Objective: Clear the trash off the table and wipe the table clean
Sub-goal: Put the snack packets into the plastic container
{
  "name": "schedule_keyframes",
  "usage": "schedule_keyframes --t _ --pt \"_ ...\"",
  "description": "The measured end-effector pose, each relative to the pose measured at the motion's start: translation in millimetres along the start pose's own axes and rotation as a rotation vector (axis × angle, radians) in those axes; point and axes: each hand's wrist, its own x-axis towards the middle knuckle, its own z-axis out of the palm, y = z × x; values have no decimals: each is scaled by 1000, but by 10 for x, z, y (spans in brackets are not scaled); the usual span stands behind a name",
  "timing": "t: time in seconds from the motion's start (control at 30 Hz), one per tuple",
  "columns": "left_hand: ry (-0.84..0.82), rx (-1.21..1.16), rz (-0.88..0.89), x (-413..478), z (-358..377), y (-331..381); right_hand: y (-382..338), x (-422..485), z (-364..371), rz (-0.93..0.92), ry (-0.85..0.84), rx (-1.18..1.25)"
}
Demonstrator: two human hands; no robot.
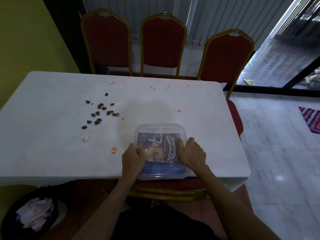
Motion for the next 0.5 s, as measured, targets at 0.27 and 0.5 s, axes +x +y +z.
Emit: schedule_keyframes --t 0.27,0.5 --pt "-59 -77 -162 -76 14 -7 37 -10 12 51 -36 131" --pt "-23 -131 -256 28 -243 80 -274 75 -84 0 -14 214"
